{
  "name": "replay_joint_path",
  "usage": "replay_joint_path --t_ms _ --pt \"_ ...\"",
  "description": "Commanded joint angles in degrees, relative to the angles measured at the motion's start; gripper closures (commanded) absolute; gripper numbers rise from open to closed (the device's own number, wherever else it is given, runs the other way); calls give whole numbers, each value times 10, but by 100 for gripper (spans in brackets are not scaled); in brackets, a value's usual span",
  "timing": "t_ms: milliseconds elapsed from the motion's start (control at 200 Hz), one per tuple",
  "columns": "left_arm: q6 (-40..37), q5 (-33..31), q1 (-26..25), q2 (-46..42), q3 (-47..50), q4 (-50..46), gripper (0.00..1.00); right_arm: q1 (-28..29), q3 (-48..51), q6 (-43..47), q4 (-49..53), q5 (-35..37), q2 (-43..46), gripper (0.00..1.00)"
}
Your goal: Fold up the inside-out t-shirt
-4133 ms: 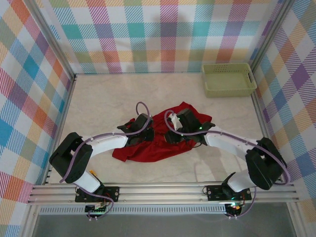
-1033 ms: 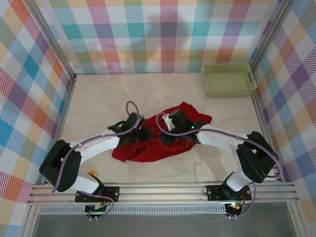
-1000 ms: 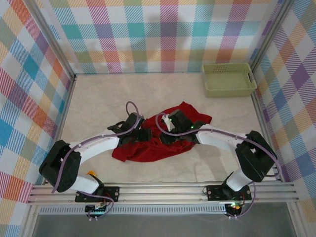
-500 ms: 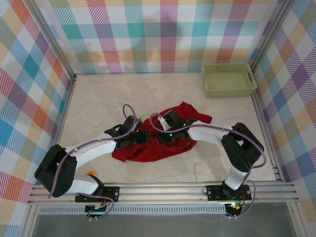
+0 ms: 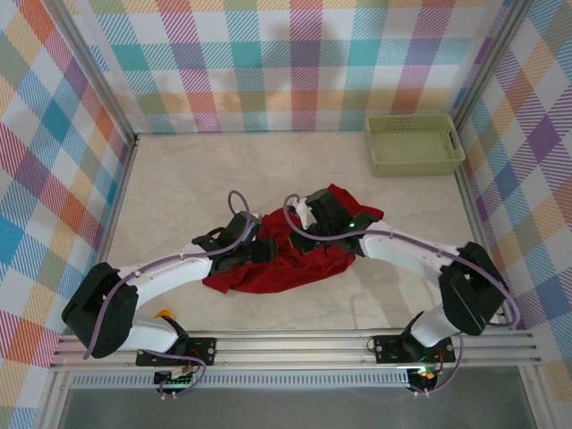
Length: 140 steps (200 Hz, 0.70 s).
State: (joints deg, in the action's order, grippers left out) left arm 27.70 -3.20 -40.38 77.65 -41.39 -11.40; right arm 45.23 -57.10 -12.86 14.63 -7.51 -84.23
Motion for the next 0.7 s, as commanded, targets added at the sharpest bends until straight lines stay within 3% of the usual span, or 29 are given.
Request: replay_joint_path --t_ms 0,270,525,585,695 --pt "12 11 -5 -10 -9 27 31 1 3 -8 10 -35 22 100" --pt "13 22 -6 16 -29 44 25 0 11 -17 0 -8 48 100" --pt "-6 25 -21 69 -56 51 18 -31 10 -44 -4 8 3 100" --pt "0 8 -21 85 -68 35 25 -34 2 -44 10 54 -14 98" --pt "8 -16 -21 103 -75 20 35 -38 -19 -41 61 153 -56 84"
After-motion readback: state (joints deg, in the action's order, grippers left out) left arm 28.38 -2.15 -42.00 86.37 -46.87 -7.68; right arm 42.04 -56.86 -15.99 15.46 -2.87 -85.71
